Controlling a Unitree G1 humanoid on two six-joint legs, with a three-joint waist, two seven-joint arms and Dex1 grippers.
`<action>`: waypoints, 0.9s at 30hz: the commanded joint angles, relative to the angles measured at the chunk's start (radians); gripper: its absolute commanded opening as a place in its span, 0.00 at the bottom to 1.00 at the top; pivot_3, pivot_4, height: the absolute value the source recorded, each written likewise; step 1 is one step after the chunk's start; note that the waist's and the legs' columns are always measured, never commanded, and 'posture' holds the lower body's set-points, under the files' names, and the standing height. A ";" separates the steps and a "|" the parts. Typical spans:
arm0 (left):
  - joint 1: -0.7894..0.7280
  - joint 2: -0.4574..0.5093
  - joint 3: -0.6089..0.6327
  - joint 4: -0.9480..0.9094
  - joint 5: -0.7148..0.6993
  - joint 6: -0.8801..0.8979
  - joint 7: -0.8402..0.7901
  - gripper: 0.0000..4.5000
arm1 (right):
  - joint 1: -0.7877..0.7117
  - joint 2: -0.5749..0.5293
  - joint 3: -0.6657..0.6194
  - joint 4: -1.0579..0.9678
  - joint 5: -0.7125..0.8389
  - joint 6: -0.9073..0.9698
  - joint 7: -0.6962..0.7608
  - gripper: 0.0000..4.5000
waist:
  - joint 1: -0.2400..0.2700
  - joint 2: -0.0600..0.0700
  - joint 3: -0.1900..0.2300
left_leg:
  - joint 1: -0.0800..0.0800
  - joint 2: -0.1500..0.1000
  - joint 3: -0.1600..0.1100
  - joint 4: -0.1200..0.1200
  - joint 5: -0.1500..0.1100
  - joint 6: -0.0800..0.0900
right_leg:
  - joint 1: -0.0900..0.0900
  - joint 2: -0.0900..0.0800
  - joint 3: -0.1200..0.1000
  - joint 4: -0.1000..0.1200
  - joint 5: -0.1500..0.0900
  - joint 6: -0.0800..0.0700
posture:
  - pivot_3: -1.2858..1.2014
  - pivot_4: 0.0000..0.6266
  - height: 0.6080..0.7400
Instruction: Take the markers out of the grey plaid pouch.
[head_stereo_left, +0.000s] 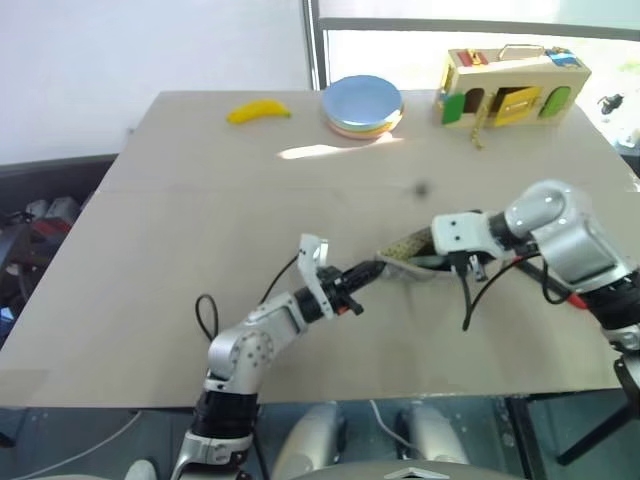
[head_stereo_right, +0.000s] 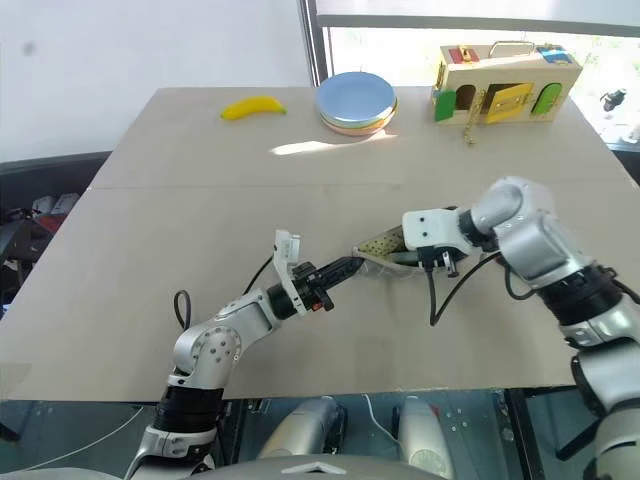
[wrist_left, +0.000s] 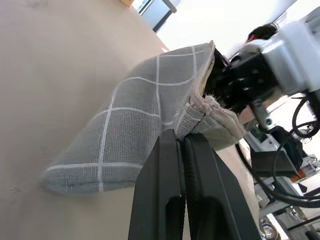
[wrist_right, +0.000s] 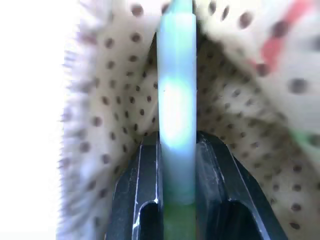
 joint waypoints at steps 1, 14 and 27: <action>-0.005 0.017 0.034 -0.047 0.007 -0.019 0.020 0.00 | 0.001 -0.041 -0.110 -0.082 0.075 0.073 0.000 0.06 | 0.001 0.000 0.000 | 0.000 0.000 0.000 0.000 0.000 0.000 | -0.001 0.000 0.000 0.000 0.000 0.000 | 0.52 0.24 1.00; 0.004 0.032 0.034 -0.081 0.077 -0.081 0.056 0.00 | -0.041 0.133 -0.436 -0.215 0.524 0.296 -0.164 0.06 | 0.006 -0.001 0.001 | -0.007 0.000 0.000 0.000 0.000 0.000 | -0.006 0.000 0.000 0.000 0.000 0.000 | 0.52 0.24 1.00; 0.161 0.248 0.211 -0.270 0.093 -0.116 0.065 0.00 | -0.017 -0.071 -0.291 0.346 0.192 -0.027 -0.342 0.06 | 0.002 0.000 0.001 | -0.009 0.000 0.004 -0.005 0.000 0.000 | -0.012 0.000 0.003 0.000 0.000 0.000 | 0.52 0.24 1.00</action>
